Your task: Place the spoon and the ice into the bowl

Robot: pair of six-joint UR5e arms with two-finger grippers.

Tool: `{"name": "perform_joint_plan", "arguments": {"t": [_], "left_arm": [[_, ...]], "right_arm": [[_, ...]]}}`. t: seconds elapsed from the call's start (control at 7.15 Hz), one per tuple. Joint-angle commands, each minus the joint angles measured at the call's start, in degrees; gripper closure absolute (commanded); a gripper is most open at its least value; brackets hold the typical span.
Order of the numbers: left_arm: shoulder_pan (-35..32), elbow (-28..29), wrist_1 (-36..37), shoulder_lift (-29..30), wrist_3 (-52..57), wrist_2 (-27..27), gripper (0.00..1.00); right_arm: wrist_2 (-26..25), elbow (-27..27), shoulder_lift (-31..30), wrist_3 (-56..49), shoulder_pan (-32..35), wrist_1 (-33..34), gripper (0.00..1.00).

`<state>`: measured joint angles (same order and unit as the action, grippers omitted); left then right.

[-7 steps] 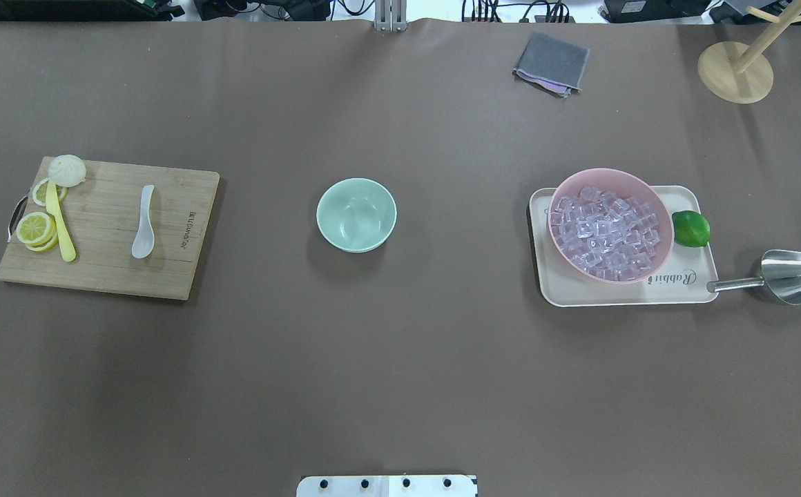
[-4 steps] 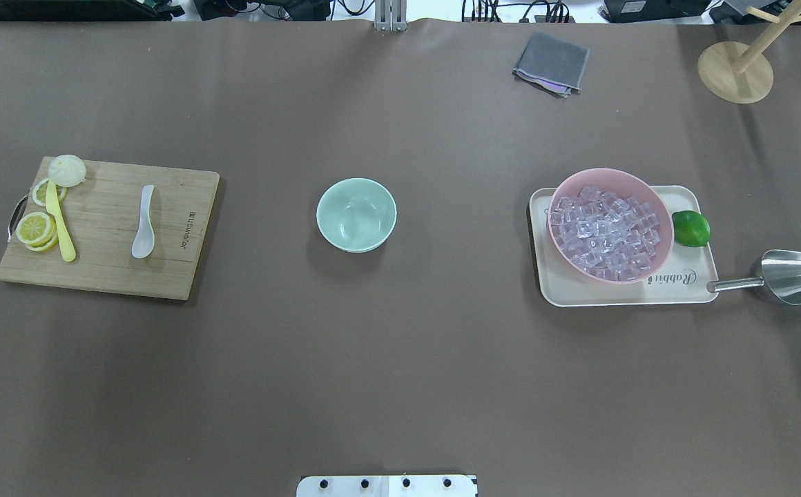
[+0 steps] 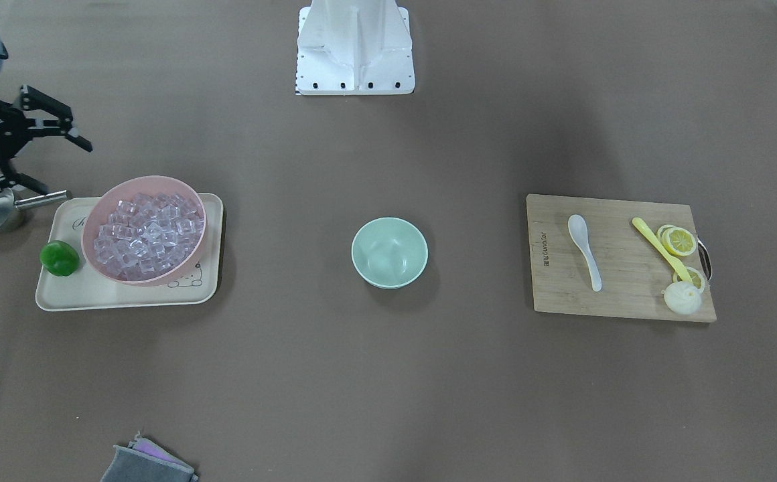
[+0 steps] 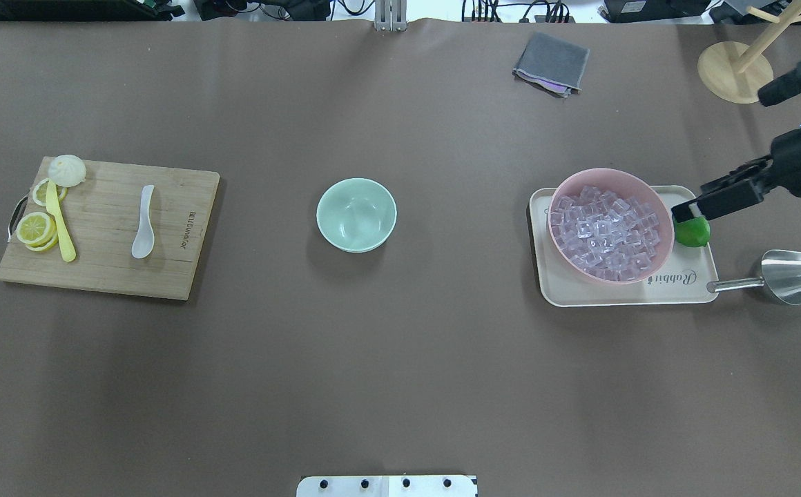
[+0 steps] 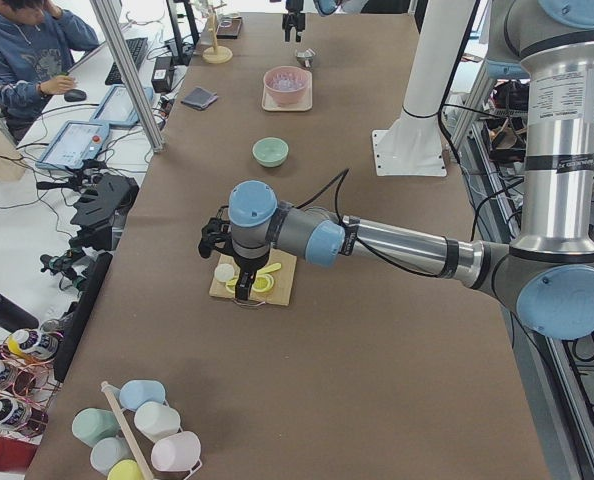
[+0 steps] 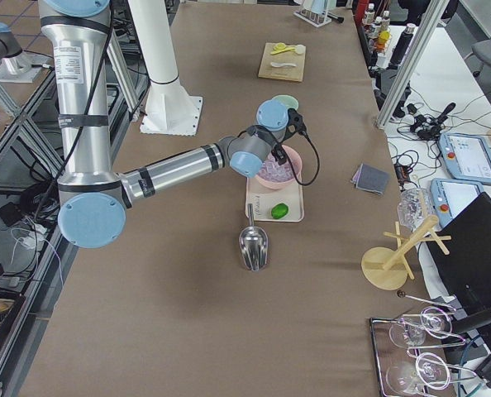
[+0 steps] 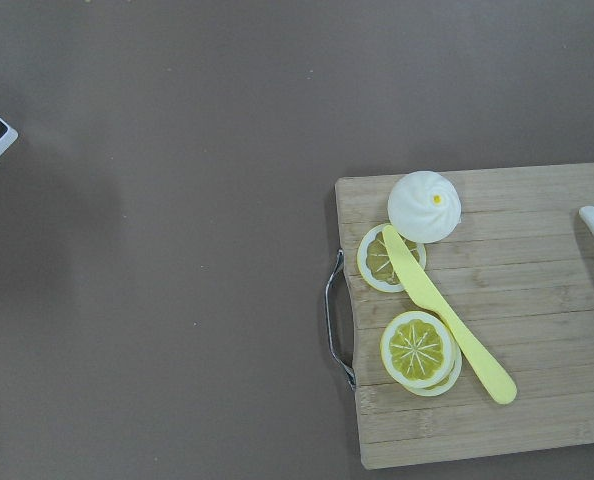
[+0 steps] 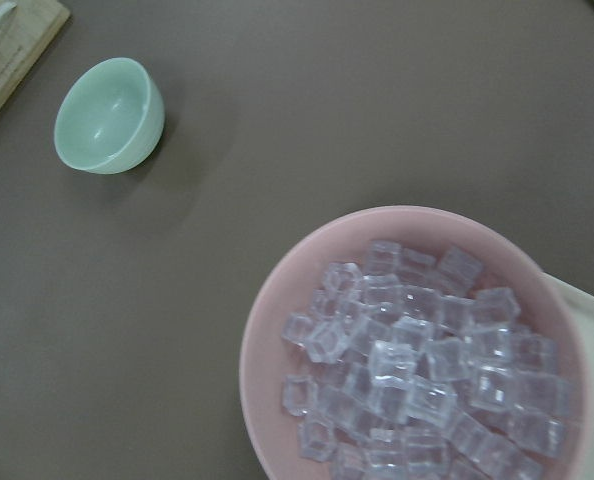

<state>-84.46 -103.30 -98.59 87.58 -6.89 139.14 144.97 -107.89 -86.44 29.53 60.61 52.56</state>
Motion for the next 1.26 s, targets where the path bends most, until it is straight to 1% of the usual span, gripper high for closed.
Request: {"name": "perform_joint_plan", "arguments": {"t": [0.0, 0.14, 0.28, 0.42, 0.56, 0.7, 0.84, 0.98, 1.12], "left_arm": [[2.44, 1.59, -0.03, 2.58, -0.49, -0.09, 0.03], [6.02, 3.52, -0.37, 5.73, -7.19, -0.53, 0.03], [10.32, 4.67, -0.46, 8.46, -10.91, -0.71, 0.03], [13.32, 5.64, -0.63, 10.75, -14.00, -0.80, 0.03], [16.48, 5.65, -1.07, 12.60, -18.20, -3.76, 0.03], [20.08, 5.91, -2.47, 13.14, -20.51, -7.35, 0.03], [22.30, 7.48, -4.66, 14.36, -23.93, -8.00, 0.03], [23.10, 9.93, -6.85, 14.98, -24.48, -8.35, 0.03], [24.07, 11.78, -8.44, 16.12, -25.44, -9.05, 0.03]], "right_arm": [[-3.87, 1.27, 1.27, 0.09, -3.91, 0.26, 0.01], [-11.99, 1.98, 1.53, -0.08, -6.01, 0.27, 0.01], [-16.51, 2.25, 2.14, -0.26, -7.42, 0.27, 0.02], [-17.43, 2.51, 2.67, -0.26, -8.05, 0.87, 0.04], [-20.48, 2.51, 3.98, -0.35, -8.14, 2.88, 0.12], [-21.99, 2.60, 4.69, -0.52, -9.27, 4.55, 0.14], [-22.53, 4.17, 5.05, -0.52, -10.33, 4.57, 0.15], [-22.54, 5.84, 6.62, -0.35, -11.03, 4.66, 0.15], [-23.32, 6.90, 6.72, -0.43, -11.65, 4.66, 0.16]]}}
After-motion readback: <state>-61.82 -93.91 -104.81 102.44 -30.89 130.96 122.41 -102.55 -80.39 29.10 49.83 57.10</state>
